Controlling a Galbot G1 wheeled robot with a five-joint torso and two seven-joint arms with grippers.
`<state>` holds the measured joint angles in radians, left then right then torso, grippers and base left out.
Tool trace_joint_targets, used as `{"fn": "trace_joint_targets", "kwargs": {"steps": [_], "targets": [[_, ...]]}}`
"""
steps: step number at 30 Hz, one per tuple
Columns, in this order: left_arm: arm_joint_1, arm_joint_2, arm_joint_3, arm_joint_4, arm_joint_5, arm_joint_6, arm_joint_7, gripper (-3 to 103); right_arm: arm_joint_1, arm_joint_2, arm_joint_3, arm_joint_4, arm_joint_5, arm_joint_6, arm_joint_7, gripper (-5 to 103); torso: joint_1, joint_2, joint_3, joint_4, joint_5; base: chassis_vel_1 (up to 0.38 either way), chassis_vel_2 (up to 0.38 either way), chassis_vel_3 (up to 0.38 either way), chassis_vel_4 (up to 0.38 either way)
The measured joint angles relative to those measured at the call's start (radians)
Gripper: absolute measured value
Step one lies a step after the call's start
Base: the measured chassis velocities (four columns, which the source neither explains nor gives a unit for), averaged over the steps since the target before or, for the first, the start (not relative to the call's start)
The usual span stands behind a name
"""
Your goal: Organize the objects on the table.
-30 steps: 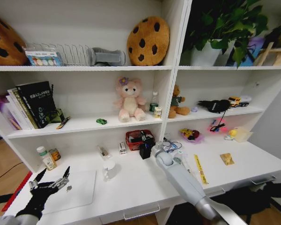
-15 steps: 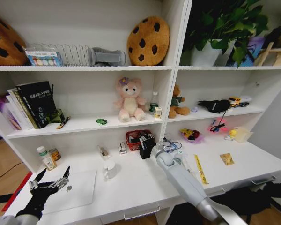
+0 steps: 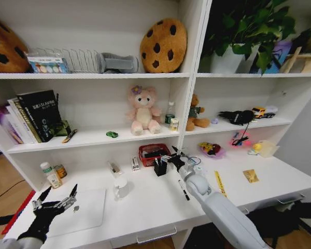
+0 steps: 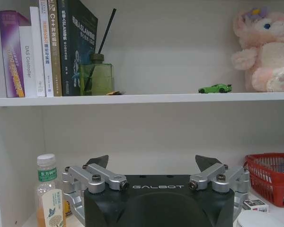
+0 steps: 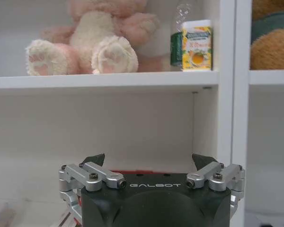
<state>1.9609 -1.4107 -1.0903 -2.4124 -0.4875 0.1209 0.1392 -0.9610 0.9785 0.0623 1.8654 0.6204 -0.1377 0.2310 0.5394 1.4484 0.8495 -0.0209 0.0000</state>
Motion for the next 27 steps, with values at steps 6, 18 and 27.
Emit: {"fn": "trace_joint_targets", "kwargs": {"steps": [6,18,27], "targets": [[0.0,0.0,0.0,0.0,0.0,0.0,0.0,100,-0.185,-0.02,0.068,0.098,0.087,-0.073,0.079,100,0.0,0.0,0.0,-0.0006,0.0002,0.0,0.0,0.0,0.0],[0.0,0.0,0.0,0.0,0.0,0.0,0.0,100,-0.227,-0.013,0.083,0.076,0.186,-0.195,0.189,100,0.0,0.0,0.0,-0.0001,0.0,0.0,0.0,0.0,0.0],[0.0,0.0,0.0,0.0,0.0,0.0,0.0,100,-0.185,-0.014,0.065,-0.002,0.24,-0.222,0.195,100,0.0,0.0,0.0,-0.0004,0.0,0.0,0.0,0.0,0.0]]}}
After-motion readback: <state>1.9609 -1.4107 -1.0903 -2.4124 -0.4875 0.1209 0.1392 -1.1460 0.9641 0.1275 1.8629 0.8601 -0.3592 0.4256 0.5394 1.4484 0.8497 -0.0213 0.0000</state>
